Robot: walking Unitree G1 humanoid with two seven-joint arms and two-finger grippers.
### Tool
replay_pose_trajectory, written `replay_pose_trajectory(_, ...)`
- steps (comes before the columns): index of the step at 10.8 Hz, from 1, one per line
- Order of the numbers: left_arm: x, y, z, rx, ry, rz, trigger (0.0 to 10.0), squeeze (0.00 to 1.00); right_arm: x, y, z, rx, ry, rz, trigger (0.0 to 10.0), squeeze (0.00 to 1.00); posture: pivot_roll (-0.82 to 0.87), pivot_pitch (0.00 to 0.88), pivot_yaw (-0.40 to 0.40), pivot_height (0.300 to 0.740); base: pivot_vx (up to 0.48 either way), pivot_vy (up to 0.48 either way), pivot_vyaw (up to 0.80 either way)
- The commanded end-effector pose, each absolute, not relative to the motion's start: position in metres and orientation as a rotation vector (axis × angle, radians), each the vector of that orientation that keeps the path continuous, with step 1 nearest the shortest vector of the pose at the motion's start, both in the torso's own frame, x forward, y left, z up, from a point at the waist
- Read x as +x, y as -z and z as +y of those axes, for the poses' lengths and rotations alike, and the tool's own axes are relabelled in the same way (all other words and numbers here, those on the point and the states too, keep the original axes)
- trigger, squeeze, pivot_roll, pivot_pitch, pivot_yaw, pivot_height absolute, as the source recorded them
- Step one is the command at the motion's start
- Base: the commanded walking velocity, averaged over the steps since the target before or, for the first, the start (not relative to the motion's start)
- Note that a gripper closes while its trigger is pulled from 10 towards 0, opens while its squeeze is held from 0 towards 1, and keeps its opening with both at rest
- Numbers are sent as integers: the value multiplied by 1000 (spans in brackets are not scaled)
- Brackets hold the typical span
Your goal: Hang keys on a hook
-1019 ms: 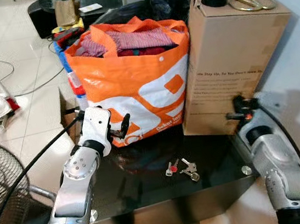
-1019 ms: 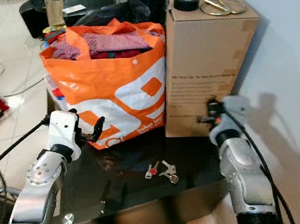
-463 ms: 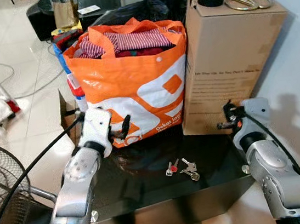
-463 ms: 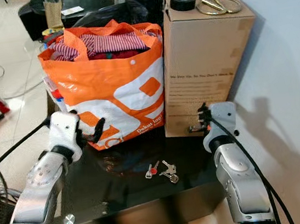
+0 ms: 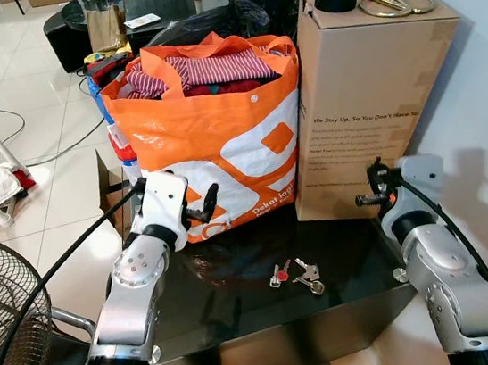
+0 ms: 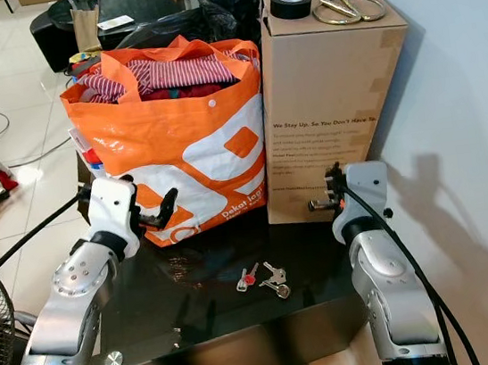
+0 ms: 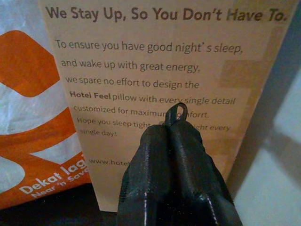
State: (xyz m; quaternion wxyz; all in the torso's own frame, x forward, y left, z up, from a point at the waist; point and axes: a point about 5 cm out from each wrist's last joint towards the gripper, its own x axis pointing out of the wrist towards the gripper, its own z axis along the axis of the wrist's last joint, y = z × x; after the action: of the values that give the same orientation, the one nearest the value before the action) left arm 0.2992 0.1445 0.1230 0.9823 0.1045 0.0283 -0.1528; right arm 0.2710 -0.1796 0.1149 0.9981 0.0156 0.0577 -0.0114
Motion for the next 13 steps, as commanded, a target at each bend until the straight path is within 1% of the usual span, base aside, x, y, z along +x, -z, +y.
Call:
replay_pose_trajectory(1,302,-122,145,207,295,61,10000,8,273,-115,-180,24,21,129,10000,0,-136,0,30,740,0,0,0)
replay_pose_trajectory(3,304,-123,143,203,297,57,10000,8,274,-115,-182,20,20,131,10000,0,-152,0,29,740,0,0,0)
replay_pose_trajectory(7,304,-119,137,192,318,67,10000,4,271,-116,-183,13,39,136,10000,0,-189,0,53,740,0,0,0)
replay_pose_trajectory(13,305,-117,135,198,328,69,10000,4,267,-115,-187,16,52,145,10000,0,-206,0,55,740,-243,0,0)
